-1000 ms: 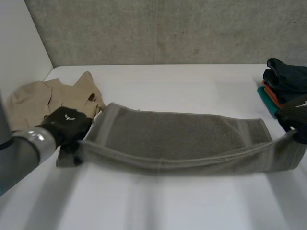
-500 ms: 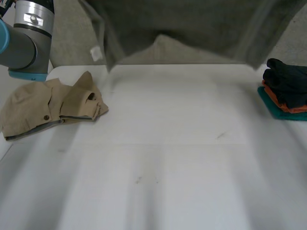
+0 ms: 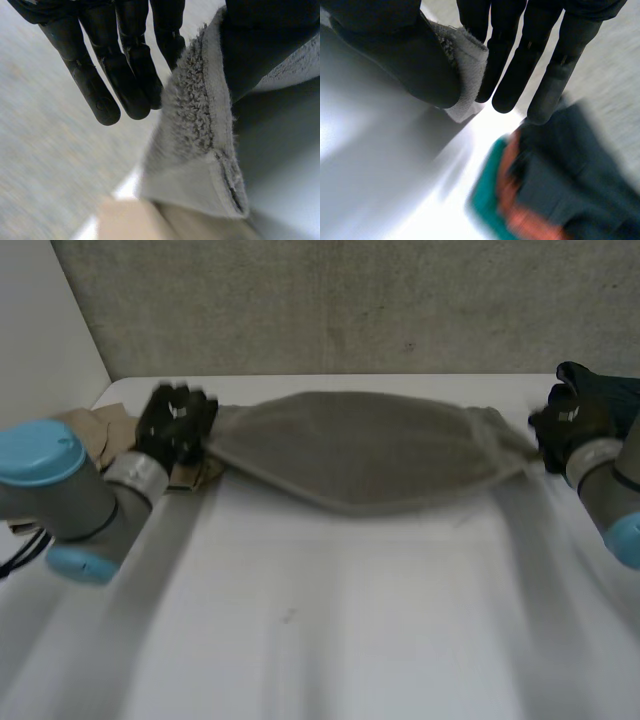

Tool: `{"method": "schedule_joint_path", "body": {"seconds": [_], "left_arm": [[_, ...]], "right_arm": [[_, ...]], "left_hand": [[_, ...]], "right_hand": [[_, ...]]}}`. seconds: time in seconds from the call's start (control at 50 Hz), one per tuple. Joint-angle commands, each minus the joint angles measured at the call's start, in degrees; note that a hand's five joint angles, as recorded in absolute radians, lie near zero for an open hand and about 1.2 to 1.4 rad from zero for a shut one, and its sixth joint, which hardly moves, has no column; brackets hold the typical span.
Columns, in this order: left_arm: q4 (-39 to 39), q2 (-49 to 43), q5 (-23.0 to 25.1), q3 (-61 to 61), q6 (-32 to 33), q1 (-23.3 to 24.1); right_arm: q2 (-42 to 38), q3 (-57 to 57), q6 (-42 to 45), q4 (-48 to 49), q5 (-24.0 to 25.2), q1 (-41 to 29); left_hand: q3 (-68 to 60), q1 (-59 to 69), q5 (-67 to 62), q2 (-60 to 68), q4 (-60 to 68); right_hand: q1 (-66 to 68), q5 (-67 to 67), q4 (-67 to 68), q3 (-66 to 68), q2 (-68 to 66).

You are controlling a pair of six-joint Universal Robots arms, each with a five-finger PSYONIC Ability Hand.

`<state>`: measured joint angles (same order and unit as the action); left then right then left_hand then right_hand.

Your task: Fold the laundry.

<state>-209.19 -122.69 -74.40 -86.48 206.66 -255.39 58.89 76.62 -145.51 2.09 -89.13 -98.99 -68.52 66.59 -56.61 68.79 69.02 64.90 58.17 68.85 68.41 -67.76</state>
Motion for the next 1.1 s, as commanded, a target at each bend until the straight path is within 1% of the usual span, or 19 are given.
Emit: {"method": "schedule_joint_path", "body": {"seconds": [0.02,0.06,0.12,0.16,0.22,0.3,0.38,0.48,0.56,0.66,0.7,0.74,0.76,0.84,0.88,0.94,0.96,1.02,1.1], "left_arm": [[23.54,11.75,-0.83,-14.85,9.37,-0.90],[31.95,16.48,-2.75,-19.66,12.52,-1.86],[40.67,21.76,-5.83,-25.29,15.95,-3.18],[42.89,23.80,-6.63,-27.16,17.28,-3.45],[43.25,26.09,-6.72,-28.57,19.48,-3.19],[42.64,26.19,-6.64,-27.17,20.01,-2.83],[39.92,24.43,-6.63,-22.17,19.13,-2.22],[32.03,17.50,-6.90,-13.83,16.51,2.43],[27.45,12.32,-7.25,-8.12,14.13,3.40],[25.50,4.93,-7.51,0.50,14.12,4.02],[25.41,2.38,-7.51,4.54,14.47,4.28],[25.24,-1.14,-7.60,12.79,14.83,4.20],[25.06,-2.11,-7.60,16.04,15.00,4.02],[20.77,-5.72,-8.13,33.53,14.57,3.76],[15.08,-6.16,-8.30,40.81,13.86,3.58],[7.25,-6.07,-8.48,44.54,12.72,3.23],[2.43,-5.81,-8.57,45.07,11.06,2.97],[-3.14,-5.20,-8.83,44.91,7.55,1.74],[0.52,-4.23,-8.92,43.59,5.25,0.68]], "right_arm": [[11.92,14.13,14.50,-14.63,0.19,2.65],[15.19,18.20,20.50,-17.20,-0.16,4.68],[21.26,24.97,31.05,-21.51,-0.25,9.07],[23.63,27.26,34.84,-22.74,0.10,10.74],[25.66,28.94,35.39,-22.66,0.71,12.24],[25.66,28.68,32.14,-21.96,1.77,12.25],[24.35,27.27,27.57,-17.93,4.49,12.07],[17.41,24.20,21.86,-9.58,6.34,11.63],[13.54,20.95,18.25,-3.51,5.90,10.93],[7.48,14.80,16.66,1.33,4.59,9.17],[4.76,9.88,16.57,2.56,3.36,6.98],[3.61,5.49,16.05,2.83,2.04,5.05],[3.08,0.25,14.74,3.44,0.64,3.21],[2.99,-12.94,8.17,8.51,-2.26,1.26],[3.51,-16.57,5.25,11.86,-2.54,1.26],[4.65,-19.66,0.68,18.37,-3.24,1.17],[5.27,-19.93,-0.20,19.52,-3.41,1.17],[6.68,-20.02,-1.09,22.07,-4.56,1.00],[6.94,-19.32,-1.00,21.90,-5.17,0.47]], "left_hand": [[-11.48,13.41,-13.39,11.21,10.98],[-11.48,13.41,-13.39,11.21,10.98],[-11.48,13.41,-13.39,11.21,10.98],[-11.48,13.41,-13.39,11.21,10.98],[-11.48,13.41,-13.39,11.21,10.98],[-11.48,13.41,-13.39,11.21,10.98],[-11.48,13.41,-13.39,11.21,10.98],[-11.48,13.41,-13.39,11.21,10.98],[-11.48,13.41,-13.39,11.21,10.98],[-11.48,13.41,-13.39,11.21,10.98],[-11.48,13.41,-13.39,11.21,10.98],[-11.48,13.41,-13.39,11.21,10.98],[-11.48,13.41,-13.39,11.21,10.98],[-11.48,13.41,-13.39,11.21,10.98],[-11.48,13.41,-13.39,11.21,10.98],[-11.48,13.41,-13.39,11.21,10.98],[-11.48,13.41,-13.39,11.21,10.98],[-11.48,13.41,-13.39,11.21,10.98],[-11.48,13.41,-13.39,11.21,10.98]], "right_hand": [[15.10,11.83,11.15,11.59,-12.24],[15.10,11.83,11.15,11.59,-12.24],[15.10,11.83,11.15,11.59,-12.24],[15.10,11.83,11.15,11.59,-12.24],[15.10,11.83,11.15,11.59,-12.24],[15.10,11.83,11.15,11.59,-12.24],[15.10,11.83,11.15,11.59,-12.24],[15.10,11.83,11.15,11.59,-12.24],[15.10,11.83,11.15,11.59,-12.24],[15.10,11.83,11.15,11.59,-12.24],[15.10,11.83,11.15,11.59,-12.24],[15.10,11.83,11.15,11.59,-12.24],[15.10,11.83,11.15,11.59,-12.24],[15.10,11.83,11.15,11.59,-12.24],[15.10,11.83,11.15,11.59,-12.24],[15.10,11.83,11.15,11.59,-12.24],[15.10,11.83,11.15,11.59,-12.24],[15.10,11.83,11.15,11.59,-12.24],[15.10,11.83,11.15,11.59,-12.24]]}}
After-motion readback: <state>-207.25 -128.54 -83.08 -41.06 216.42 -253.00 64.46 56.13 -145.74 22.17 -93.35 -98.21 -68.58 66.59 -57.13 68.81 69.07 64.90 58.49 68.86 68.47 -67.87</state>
